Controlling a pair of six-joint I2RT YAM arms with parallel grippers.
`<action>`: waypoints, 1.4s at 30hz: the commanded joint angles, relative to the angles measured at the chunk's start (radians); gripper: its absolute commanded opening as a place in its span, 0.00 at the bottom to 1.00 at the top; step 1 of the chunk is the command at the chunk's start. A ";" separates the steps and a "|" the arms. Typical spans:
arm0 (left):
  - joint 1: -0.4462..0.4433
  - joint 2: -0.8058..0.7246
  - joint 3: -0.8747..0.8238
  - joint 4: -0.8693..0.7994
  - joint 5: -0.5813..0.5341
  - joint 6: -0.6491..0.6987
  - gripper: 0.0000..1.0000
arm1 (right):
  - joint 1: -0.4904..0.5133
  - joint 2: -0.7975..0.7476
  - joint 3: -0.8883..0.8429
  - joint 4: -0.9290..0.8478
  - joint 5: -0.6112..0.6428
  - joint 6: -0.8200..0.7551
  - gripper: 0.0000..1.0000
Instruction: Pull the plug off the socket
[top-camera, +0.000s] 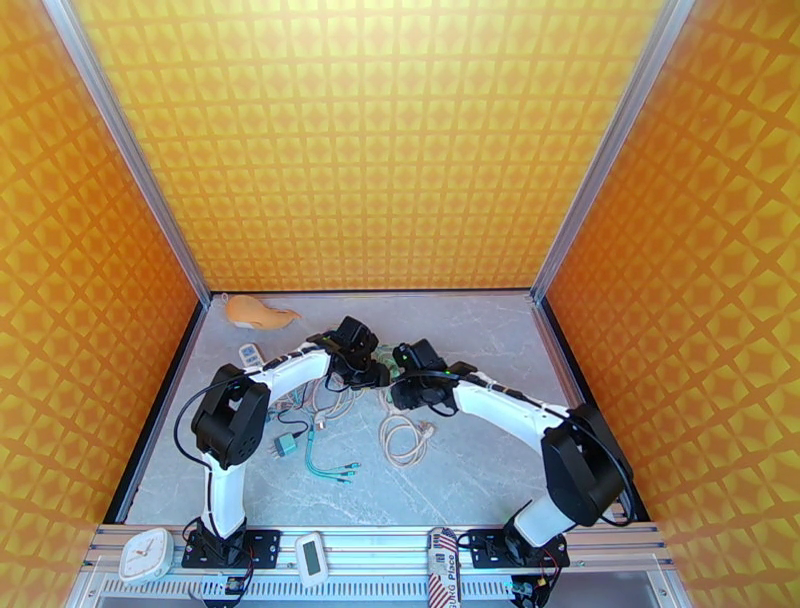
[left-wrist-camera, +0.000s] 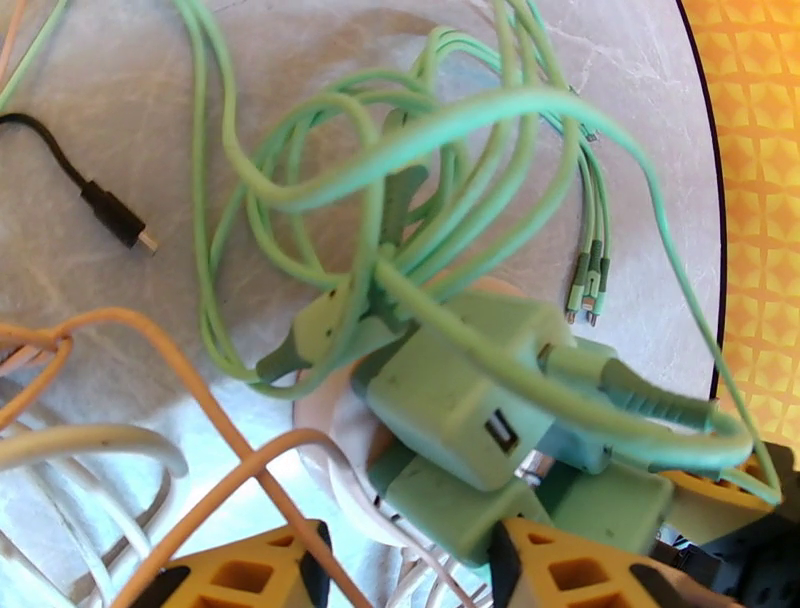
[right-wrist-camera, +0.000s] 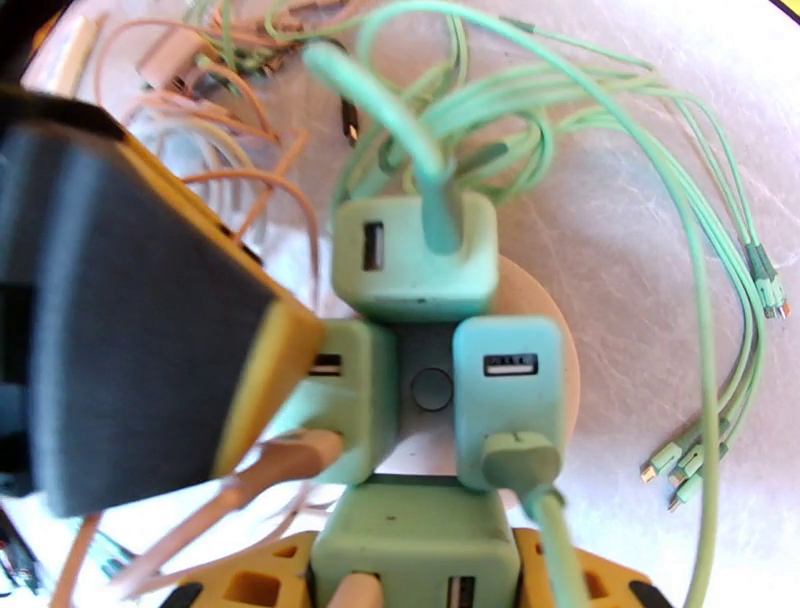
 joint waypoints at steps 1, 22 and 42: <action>0.002 0.109 -0.075 -0.145 -0.193 0.010 0.47 | 0.006 -0.013 0.033 0.072 -0.053 0.018 0.32; 0.003 0.050 0.080 -0.194 -0.192 -0.019 0.51 | 0.013 -0.233 -0.082 -0.276 0.377 0.081 0.34; 0.021 -0.194 0.021 -0.051 -0.190 -0.120 0.69 | 0.013 -0.104 -0.145 -0.447 0.199 0.123 0.38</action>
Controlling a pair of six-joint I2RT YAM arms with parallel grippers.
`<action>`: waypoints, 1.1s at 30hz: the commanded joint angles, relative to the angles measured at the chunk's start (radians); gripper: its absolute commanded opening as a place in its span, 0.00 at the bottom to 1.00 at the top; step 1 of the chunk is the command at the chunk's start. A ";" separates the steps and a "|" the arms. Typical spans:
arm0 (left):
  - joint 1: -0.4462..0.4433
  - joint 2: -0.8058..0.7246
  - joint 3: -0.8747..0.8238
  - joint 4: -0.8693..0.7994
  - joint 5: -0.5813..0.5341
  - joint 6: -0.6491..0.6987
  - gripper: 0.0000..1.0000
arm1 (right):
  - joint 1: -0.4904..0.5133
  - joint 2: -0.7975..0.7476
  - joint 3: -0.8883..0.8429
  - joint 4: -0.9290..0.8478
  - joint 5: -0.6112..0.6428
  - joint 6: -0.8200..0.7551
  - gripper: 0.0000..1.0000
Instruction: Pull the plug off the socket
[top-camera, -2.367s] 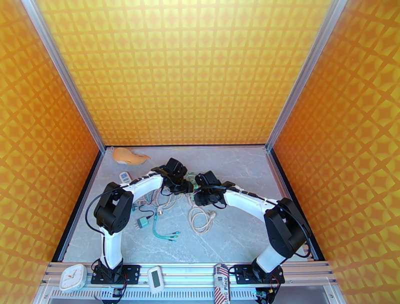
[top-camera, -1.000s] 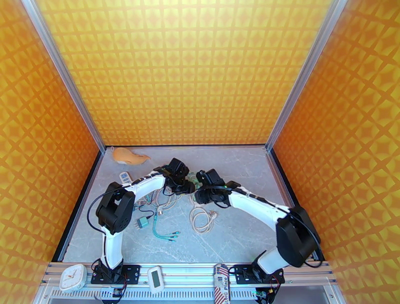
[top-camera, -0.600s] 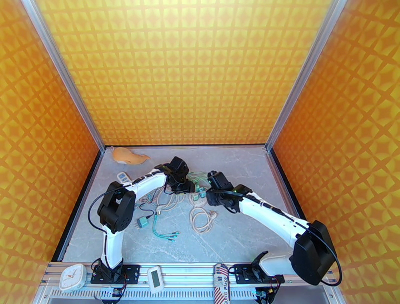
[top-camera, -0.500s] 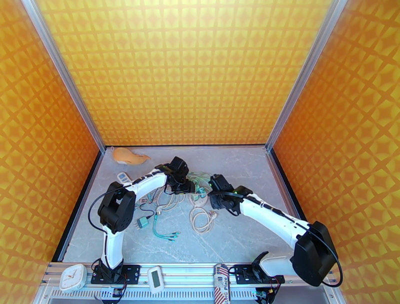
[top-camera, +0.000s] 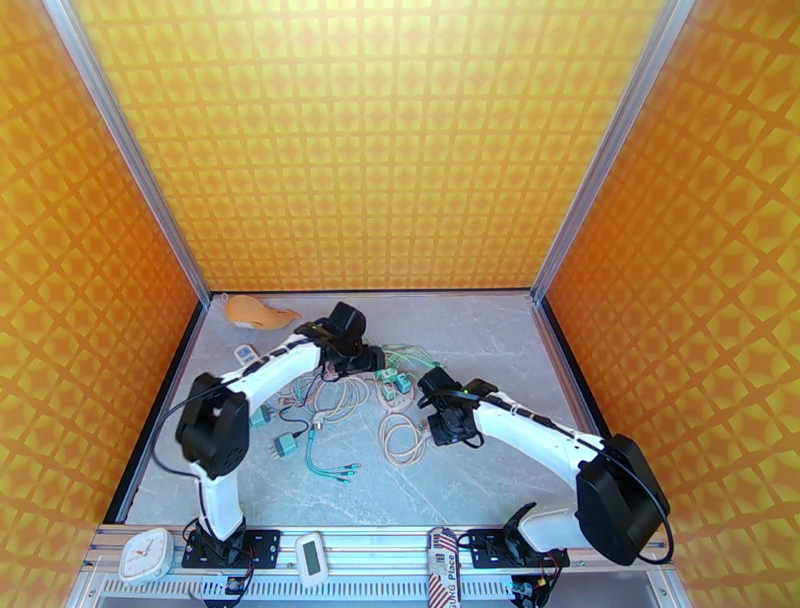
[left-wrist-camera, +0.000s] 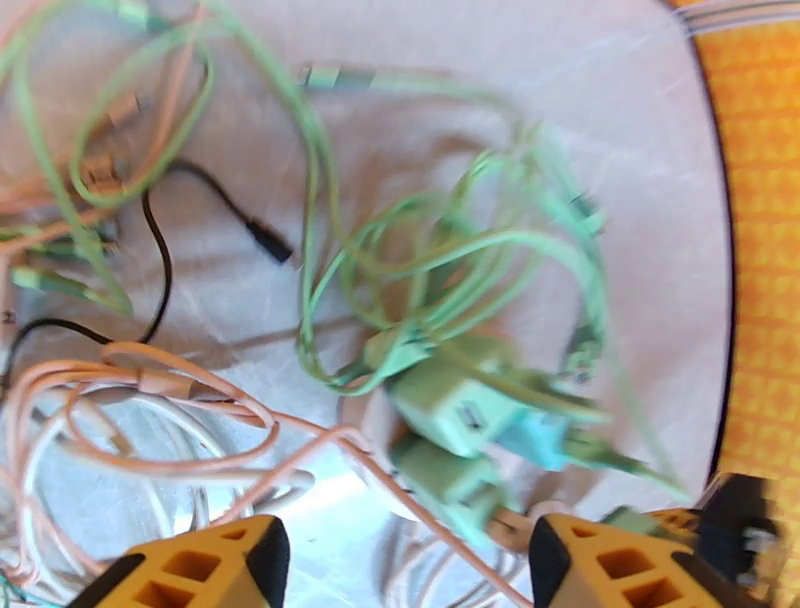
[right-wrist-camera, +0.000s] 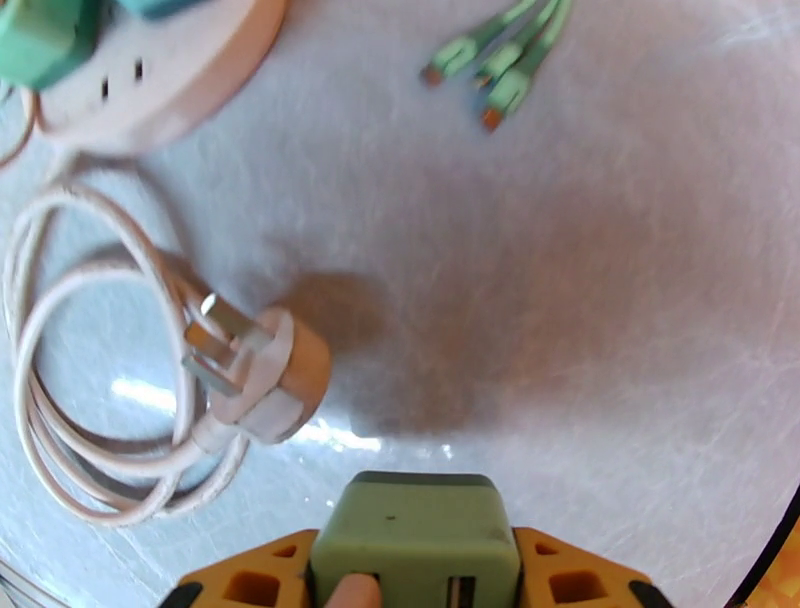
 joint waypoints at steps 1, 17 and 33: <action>0.008 -0.044 -0.039 0.035 -0.021 -0.031 0.69 | 0.001 0.051 0.018 -0.046 -0.028 0.018 0.38; 0.008 -0.104 -0.102 0.036 -0.021 -0.026 0.71 | 0.001 -0.100 0.087 0.011 -0.082 -0.030 0.74; -0.012 -0.124 -0.168 0.021 0.007 0.039 0.70 | -0.031 -0.043 0.183 0.281 -0.088 0.134 0.58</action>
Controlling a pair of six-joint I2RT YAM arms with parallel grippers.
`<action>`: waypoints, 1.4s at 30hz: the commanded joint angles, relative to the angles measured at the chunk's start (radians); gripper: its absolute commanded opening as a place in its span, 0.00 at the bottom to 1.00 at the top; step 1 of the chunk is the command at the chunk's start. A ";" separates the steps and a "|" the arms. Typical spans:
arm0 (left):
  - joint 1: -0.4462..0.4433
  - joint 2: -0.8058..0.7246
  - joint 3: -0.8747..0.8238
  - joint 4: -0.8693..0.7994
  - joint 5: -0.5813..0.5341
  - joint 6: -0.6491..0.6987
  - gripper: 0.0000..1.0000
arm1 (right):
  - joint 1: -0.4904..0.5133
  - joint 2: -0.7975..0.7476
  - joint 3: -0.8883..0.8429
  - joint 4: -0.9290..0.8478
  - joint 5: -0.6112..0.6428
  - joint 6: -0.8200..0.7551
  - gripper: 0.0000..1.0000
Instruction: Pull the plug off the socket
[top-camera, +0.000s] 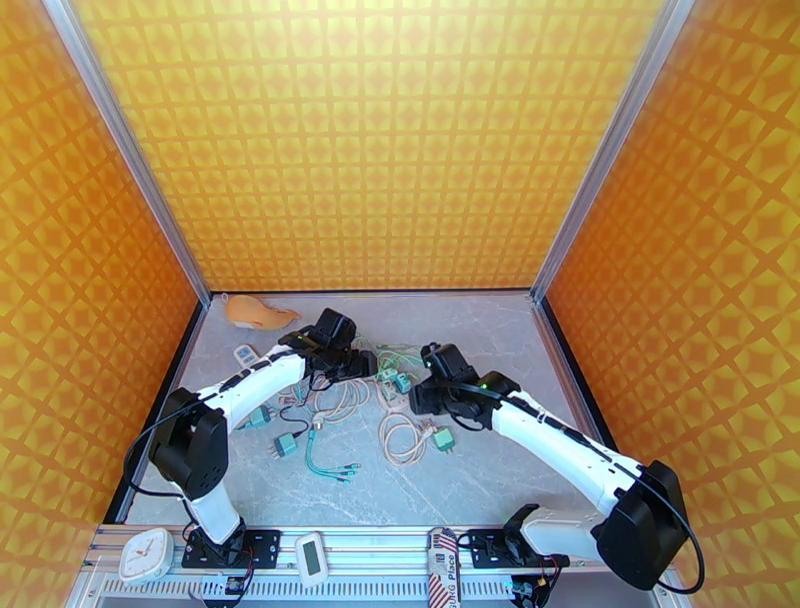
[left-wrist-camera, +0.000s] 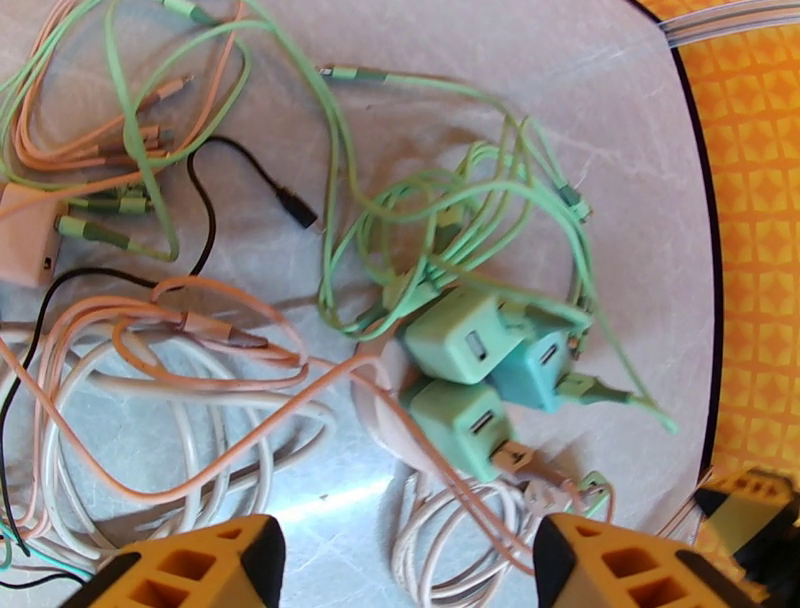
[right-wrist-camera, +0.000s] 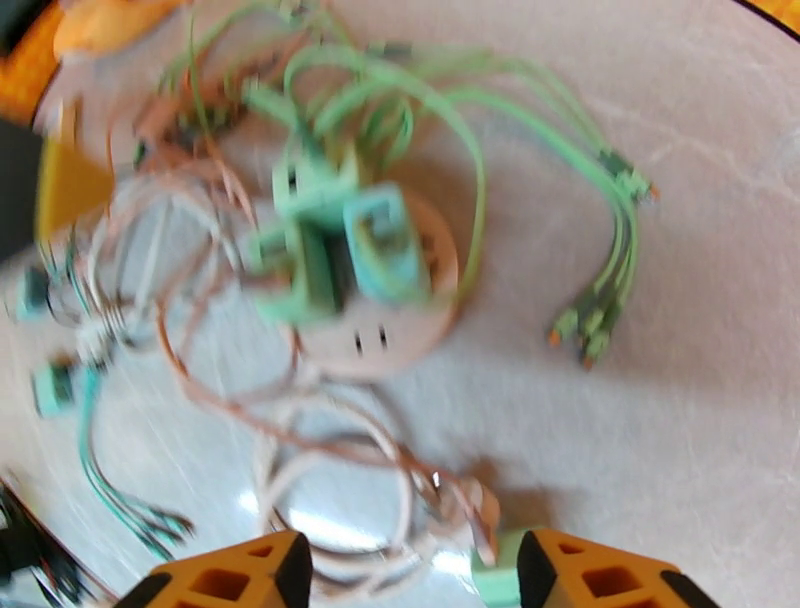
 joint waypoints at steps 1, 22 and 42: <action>-0.013 -0.019 -0.013 -0.019 0.012 0.036 0.70 | -0.009 0.089 0.052 0.059 0.000 0.047 0.58; -0.022 0.006 0.032 -0.053 0.012 0.053 0.71 | 0.093 0.080 -0.176 0.197 -0.208 0.057 0.57; -0.185 0.209 0.277 -0.201 -0.147 -0.096 0.69 | -0.009 -0.228 -0.207 0.113 0.146 0.092 0.59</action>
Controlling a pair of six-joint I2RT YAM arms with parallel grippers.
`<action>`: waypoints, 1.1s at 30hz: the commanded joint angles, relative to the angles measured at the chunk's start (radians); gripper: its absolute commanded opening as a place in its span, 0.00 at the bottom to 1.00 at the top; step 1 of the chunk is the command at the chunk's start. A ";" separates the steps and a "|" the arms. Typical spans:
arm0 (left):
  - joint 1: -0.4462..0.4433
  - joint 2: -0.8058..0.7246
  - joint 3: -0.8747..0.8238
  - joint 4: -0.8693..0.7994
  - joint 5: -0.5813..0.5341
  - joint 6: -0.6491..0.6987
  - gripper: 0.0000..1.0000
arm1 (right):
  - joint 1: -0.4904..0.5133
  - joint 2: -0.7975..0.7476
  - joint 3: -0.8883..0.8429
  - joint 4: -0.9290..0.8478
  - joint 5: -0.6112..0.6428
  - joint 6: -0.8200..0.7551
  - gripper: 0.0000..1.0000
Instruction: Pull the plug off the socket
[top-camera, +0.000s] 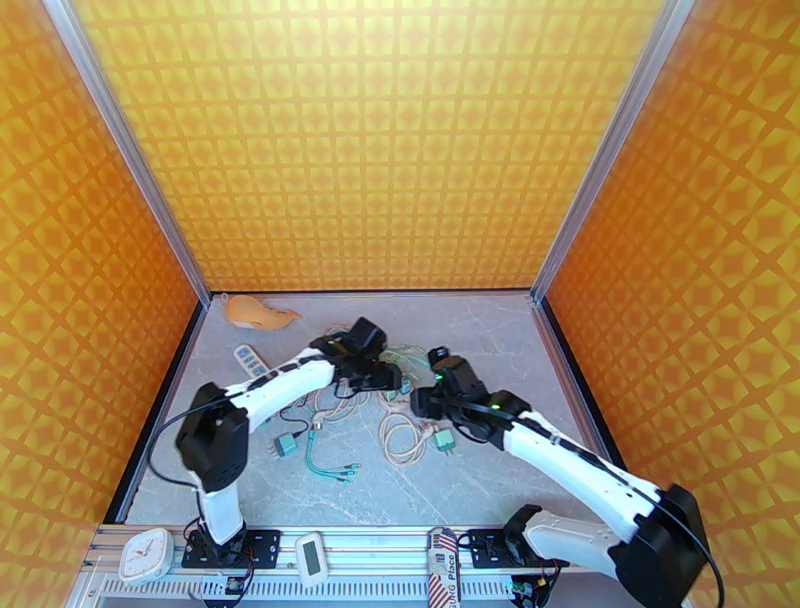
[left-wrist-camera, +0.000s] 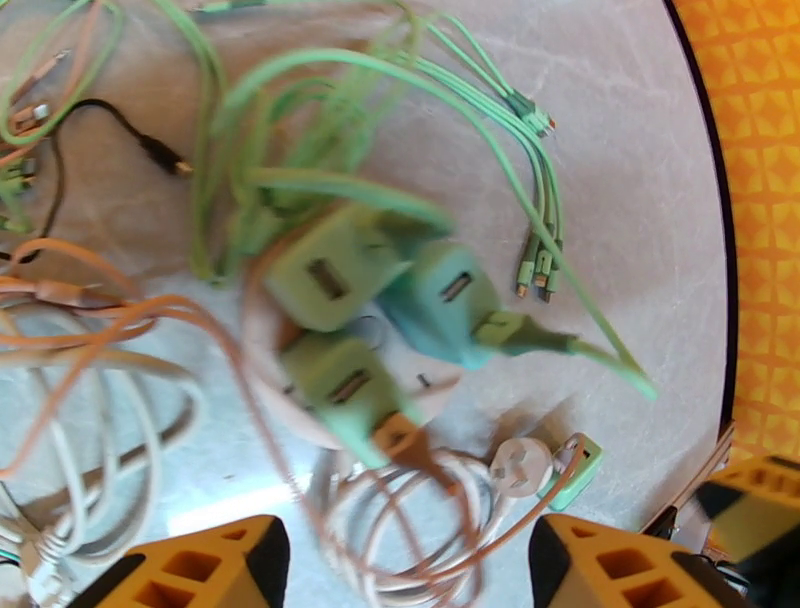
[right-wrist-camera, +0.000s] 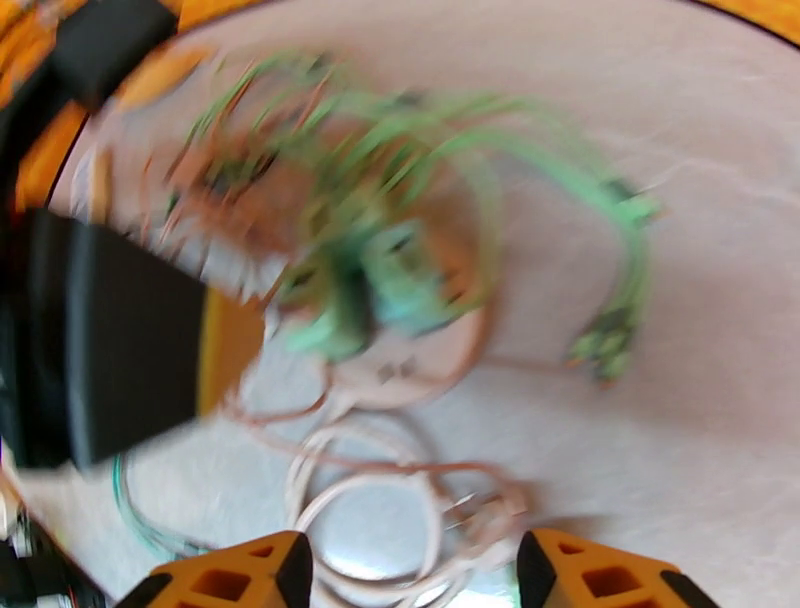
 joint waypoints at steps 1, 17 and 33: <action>-0.015 0.071 0.098 -0.129 -0.091 -0.049 0.68 | -0.014 -0.046 -0.030 -0.020 0.096 0.036 0.60; -0.025 0.256 0.285 -0.283 -0.191 -0.131 0.63 | -0.017 -0.108 -0.099 0.040 0.054 0.029 0.60; -0.011 0.288 0.280 -0.307 -0.267 -0.054 0.38 | -0.020 -0.062 -0.081 0.095 -0.002 0.008 0.60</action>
